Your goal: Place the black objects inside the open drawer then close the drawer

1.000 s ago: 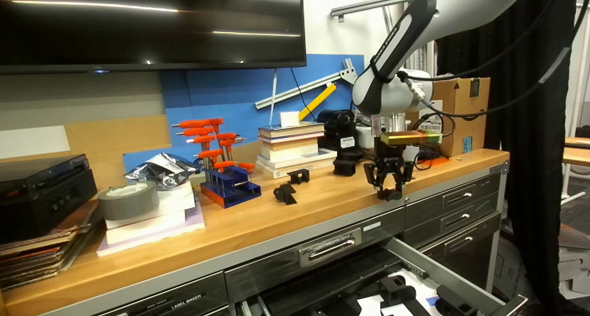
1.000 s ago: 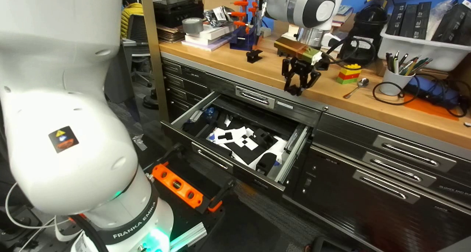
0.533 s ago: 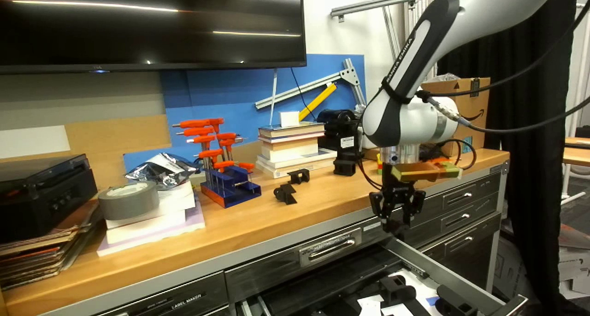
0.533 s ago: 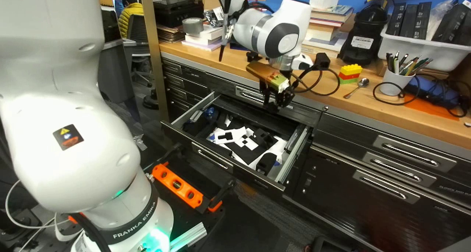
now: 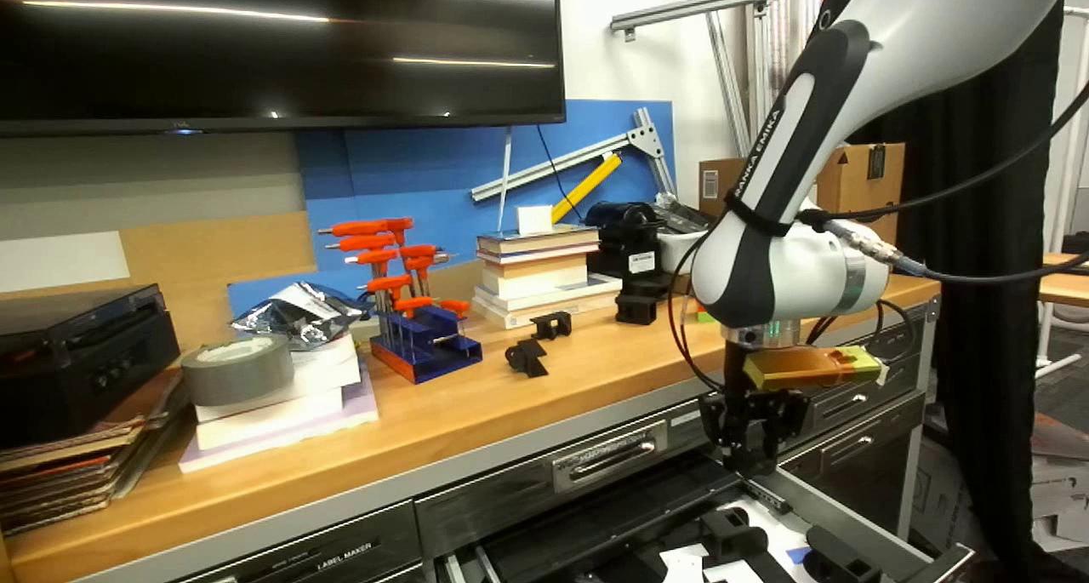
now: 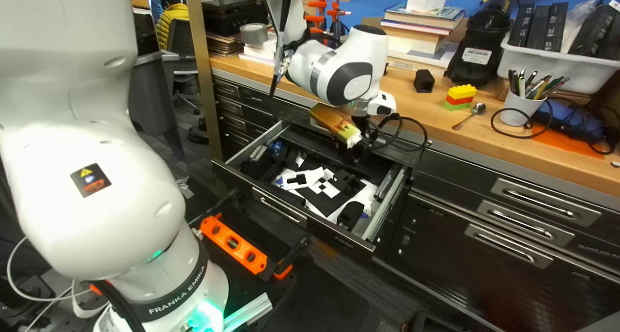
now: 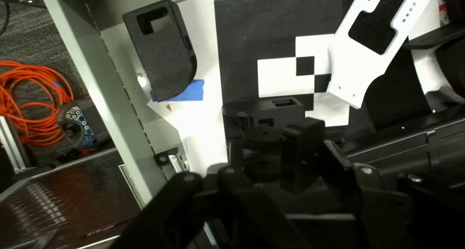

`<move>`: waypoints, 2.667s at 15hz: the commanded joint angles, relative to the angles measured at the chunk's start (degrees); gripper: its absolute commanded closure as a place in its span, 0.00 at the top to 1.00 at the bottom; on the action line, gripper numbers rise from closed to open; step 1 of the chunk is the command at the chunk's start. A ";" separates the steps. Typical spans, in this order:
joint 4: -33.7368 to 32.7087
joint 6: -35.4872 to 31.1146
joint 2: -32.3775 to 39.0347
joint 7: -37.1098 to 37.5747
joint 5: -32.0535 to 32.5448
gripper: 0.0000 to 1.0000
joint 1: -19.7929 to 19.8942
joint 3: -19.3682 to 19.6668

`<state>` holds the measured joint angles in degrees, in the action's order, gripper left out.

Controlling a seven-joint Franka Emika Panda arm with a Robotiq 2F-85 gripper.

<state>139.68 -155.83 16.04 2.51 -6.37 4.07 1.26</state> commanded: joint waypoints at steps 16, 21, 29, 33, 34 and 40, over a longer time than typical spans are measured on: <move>-2.48 -7.79 10.26 4.44 -1.98 0.30 2.06 1.78; -5.81 -7.40 13.88 4.99 -2.59 0.30 2.67 1.67; -11.24 -7.32 19.13 5.53 -2.98 0.30 3.56 1.85; -12.07 -7.37 20.05 5.85 -3.07 0.30 3.90 1.95; -12.20 -7.22 20.14 6.10 -3.04 0.61 3.83 2.08; -11.71 -6.87 19.08 7.00 -2.93 1.00 3.35 2.32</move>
<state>128.03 -162.52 35.98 8.92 -8.15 8.08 3.19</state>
